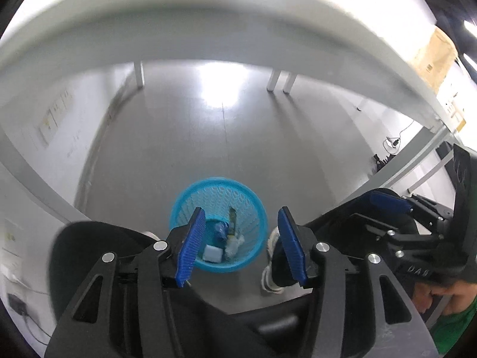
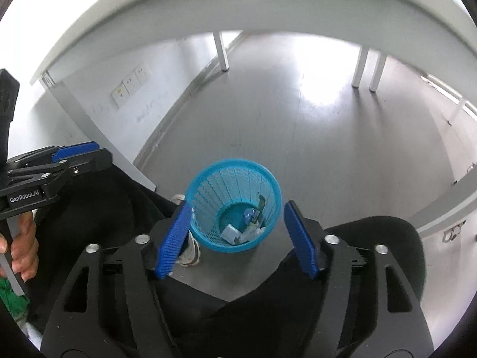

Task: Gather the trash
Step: 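Raise both open tools back toward the remaining trash on the table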

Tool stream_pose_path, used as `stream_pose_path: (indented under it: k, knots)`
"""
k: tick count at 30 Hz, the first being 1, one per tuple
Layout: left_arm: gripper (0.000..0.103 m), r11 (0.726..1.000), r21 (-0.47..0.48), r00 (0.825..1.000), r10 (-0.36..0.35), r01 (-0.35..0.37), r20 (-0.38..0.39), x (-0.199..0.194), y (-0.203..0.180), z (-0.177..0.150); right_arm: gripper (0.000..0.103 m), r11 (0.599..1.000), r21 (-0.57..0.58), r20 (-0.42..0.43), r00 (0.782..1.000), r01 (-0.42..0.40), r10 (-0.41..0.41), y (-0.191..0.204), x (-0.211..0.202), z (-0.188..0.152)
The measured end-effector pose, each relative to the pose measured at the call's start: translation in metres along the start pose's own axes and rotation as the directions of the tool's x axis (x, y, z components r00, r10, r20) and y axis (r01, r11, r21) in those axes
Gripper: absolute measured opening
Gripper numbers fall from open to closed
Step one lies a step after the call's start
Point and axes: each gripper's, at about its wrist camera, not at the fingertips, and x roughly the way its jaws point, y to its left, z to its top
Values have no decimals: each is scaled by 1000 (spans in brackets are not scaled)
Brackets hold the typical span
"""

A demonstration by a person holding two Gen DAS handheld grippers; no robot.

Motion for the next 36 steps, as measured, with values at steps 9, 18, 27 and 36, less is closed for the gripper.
stream_pose_path:
  k: [9,18,27,36]
  knots:
    - [68,997,59,986,-59,50,159,-80,-23,5,69,1000,-24,158,987,19,-15,3,-72,3]
    - [75,986,148,959,-115,78,261,-136,-51,13,73,998,-54,284,959,37,-20,18,-128,20]
    - [86,979,189,929,-136,74,343,-175,-57,20,75,998,-49,408,913,35,-12,25,-177,32]
    - [97,982,184,920,-111,44,375,-169,-59,43,88,1000,-20,474,881,24,-12,16,-193,52]
